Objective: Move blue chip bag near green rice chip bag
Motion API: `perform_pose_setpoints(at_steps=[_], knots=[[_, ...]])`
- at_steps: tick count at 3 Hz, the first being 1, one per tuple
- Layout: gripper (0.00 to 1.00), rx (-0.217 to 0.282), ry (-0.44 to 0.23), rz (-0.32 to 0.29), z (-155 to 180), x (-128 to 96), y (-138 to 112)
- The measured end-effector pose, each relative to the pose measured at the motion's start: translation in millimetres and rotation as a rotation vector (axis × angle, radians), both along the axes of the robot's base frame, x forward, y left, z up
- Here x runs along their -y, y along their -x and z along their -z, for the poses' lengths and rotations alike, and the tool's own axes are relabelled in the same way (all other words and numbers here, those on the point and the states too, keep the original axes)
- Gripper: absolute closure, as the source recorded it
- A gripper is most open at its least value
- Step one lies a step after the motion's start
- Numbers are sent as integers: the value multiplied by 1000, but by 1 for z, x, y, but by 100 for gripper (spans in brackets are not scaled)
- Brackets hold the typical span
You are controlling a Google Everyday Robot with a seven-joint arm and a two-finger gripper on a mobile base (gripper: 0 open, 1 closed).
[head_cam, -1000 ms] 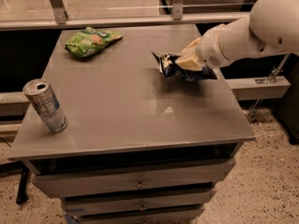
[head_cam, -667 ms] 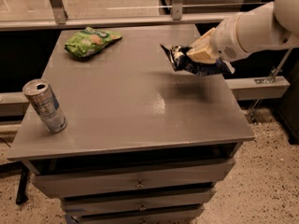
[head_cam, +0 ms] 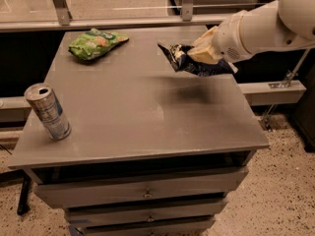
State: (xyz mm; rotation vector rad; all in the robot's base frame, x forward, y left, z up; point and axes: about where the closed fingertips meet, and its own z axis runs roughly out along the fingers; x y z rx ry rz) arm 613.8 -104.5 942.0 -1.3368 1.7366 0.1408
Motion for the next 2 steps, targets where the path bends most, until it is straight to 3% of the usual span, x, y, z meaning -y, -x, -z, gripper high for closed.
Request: perform_pose_setpoints(at_steps=[2], knots=[[100,188,-21,-106,-9,-88,-67]])
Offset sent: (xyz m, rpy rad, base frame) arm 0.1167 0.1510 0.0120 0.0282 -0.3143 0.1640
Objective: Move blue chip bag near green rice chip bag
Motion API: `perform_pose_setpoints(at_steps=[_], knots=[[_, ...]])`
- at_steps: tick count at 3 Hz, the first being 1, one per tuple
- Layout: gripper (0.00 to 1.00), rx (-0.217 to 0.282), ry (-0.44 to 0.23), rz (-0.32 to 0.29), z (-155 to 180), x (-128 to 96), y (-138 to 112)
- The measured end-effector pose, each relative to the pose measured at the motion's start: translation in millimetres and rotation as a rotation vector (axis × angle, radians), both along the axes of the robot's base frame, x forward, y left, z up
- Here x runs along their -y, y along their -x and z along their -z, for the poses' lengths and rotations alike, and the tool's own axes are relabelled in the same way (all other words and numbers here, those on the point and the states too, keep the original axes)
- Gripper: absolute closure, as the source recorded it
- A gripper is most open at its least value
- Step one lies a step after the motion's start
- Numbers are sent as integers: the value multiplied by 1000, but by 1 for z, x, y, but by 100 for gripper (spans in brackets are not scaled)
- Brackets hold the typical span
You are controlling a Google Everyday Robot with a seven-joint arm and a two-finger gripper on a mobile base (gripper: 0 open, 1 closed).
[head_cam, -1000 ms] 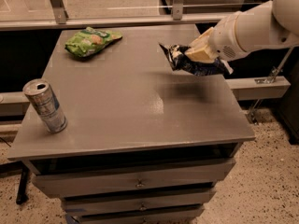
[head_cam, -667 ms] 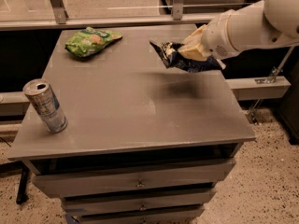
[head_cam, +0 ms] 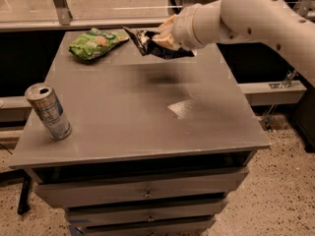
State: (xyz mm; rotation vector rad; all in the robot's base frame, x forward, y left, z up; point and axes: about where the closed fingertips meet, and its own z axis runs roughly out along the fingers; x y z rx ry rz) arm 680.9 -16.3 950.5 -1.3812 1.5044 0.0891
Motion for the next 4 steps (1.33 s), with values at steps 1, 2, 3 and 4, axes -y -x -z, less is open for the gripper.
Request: perform_pose_setpoints(at_steps=[1,2,3,4], knots=[[100,71,22,-39,10,-44,-32],[100,113,55,-66,28,-78,-66],[100,152,101,-85,43,-102,-95],[100,178,142,-93,54,-113,-117]])
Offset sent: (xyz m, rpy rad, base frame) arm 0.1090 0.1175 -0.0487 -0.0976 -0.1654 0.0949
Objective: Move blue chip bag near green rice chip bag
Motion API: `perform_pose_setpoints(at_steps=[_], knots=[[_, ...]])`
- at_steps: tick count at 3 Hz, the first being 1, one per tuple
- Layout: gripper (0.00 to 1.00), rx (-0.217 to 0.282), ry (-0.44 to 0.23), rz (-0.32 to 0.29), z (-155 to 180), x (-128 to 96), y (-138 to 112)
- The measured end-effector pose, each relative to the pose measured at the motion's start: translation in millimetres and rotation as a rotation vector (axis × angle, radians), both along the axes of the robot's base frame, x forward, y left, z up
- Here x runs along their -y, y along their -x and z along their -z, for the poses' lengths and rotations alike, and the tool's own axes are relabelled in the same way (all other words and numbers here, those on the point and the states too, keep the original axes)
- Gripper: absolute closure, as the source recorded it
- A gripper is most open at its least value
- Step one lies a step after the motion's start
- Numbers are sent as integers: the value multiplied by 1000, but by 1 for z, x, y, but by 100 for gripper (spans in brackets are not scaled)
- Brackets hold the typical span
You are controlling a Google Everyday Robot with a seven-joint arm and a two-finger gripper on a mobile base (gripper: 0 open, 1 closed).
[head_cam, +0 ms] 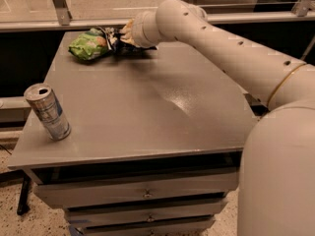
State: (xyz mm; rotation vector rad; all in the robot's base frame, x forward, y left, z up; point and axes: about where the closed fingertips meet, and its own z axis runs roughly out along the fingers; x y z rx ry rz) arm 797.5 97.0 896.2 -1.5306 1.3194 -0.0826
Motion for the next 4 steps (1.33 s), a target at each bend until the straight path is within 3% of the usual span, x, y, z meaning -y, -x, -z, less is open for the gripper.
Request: perform_pose_setpoints(at_steps=[1,4], knots=[[82,26,27,4,5,-8,-9],[12,70,60,-18,2,-13,-5]])
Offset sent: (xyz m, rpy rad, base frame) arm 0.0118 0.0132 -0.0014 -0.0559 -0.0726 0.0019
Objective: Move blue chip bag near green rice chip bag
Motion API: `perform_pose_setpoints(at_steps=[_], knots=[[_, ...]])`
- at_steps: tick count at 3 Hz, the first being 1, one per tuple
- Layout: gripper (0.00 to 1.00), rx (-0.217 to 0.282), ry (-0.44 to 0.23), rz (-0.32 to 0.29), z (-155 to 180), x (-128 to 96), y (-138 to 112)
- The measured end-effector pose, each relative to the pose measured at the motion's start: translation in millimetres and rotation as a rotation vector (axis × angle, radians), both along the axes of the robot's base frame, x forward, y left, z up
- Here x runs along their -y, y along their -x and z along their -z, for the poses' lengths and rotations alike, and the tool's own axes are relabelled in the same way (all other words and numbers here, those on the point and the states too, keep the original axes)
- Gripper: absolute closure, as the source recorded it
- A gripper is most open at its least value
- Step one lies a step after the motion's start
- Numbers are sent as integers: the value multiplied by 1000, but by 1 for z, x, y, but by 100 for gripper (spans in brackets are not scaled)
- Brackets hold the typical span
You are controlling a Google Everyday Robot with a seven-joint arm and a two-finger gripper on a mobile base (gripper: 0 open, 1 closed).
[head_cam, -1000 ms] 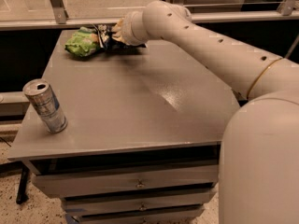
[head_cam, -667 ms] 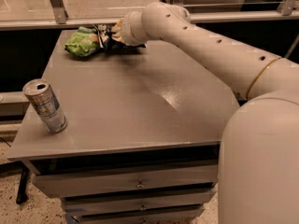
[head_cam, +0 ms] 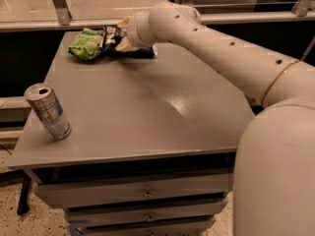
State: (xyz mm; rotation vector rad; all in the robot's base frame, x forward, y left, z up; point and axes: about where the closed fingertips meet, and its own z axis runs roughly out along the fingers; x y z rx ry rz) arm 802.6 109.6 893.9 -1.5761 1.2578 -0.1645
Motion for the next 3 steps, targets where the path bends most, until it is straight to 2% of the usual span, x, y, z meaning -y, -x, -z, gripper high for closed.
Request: perform_pose_setpoints(at_steps=[1,2,3], knots=[[0,4,-1,-9,-2,1,3],[0,-41,-55,-29,-12,12,17],[0,-143,-159,-45,-29,46,37]])
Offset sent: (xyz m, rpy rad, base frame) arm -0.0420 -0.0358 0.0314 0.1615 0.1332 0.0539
